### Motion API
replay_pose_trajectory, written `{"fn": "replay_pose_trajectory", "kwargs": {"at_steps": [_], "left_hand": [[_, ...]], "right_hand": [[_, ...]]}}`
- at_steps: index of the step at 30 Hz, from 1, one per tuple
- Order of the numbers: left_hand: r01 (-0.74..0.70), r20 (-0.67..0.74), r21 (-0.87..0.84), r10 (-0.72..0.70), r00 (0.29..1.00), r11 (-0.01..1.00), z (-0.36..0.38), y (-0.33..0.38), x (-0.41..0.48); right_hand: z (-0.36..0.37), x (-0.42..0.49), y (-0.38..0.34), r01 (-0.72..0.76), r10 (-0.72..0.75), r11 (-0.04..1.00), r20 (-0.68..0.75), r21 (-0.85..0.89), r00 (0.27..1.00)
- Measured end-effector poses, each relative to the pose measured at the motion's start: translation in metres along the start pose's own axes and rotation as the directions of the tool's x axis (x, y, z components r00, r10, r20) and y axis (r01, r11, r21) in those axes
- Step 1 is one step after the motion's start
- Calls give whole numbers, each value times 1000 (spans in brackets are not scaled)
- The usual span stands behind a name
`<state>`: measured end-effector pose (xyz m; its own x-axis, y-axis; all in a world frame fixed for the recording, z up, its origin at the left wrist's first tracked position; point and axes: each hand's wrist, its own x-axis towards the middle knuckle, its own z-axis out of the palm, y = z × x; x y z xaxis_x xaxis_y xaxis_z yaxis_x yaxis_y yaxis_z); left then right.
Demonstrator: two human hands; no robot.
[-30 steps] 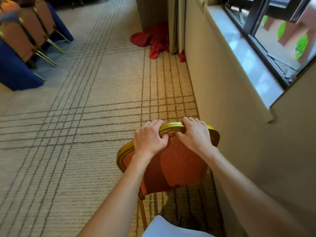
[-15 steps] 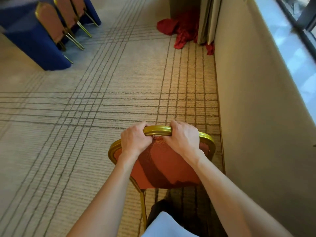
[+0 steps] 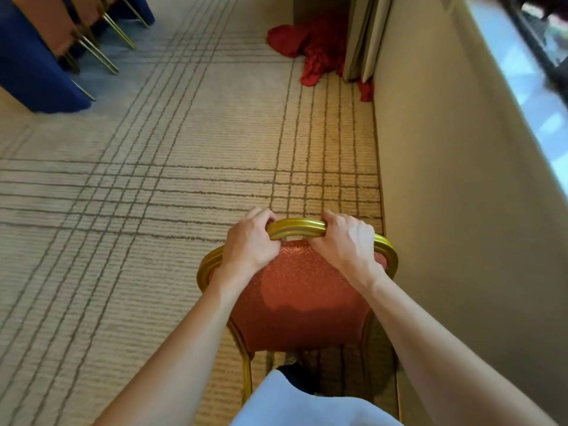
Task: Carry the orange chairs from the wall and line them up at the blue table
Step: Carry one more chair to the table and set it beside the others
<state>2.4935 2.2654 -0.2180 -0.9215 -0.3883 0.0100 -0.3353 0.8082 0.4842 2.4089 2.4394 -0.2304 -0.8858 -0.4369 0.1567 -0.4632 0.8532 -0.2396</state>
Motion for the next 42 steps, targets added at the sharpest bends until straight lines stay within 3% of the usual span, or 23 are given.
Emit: {"fn": "replay_pose_trajectory", "kwargs": {"at_steps": [4,8,10,13,19,23,30,35,42], "left_hand": [[28,-40,185,-21,999,982,3,9,11],[96,-48,258,-86,995,961,2,14,27],[143,-58,279,-132,990,950,3,13,34],[121,-35,272,-116,993,954,7,7,51],[70,-79,225,-53,995,972,10,-5,78],[217,-130,265,-188,974,940,16,-3,90],[244,-86,215,-230,969,946,12,7,112],[211,-72,212,-200,977,954,9,16,121],[186,-190,191,-149,970,964,-3,30,139]], "right_hand": [[7,12,5,25,-25,1000,-28,-17,999],[15,29,9,92,-92,996,-72,-4,993],[17,39,9,84,-84,996,-30,-1,996],[20,54,8,2,-1,1000,27,-29,1000],[22,84,8,7,-9,999,45,43,999],[26,99,11,-3,-3,997,81,76,997],[23,121,19,-19,6,997,166,80,986],[18,134,31,5,-18,998,206,67,978],[2,175,39,124,-134,989,123,84,983]]}}
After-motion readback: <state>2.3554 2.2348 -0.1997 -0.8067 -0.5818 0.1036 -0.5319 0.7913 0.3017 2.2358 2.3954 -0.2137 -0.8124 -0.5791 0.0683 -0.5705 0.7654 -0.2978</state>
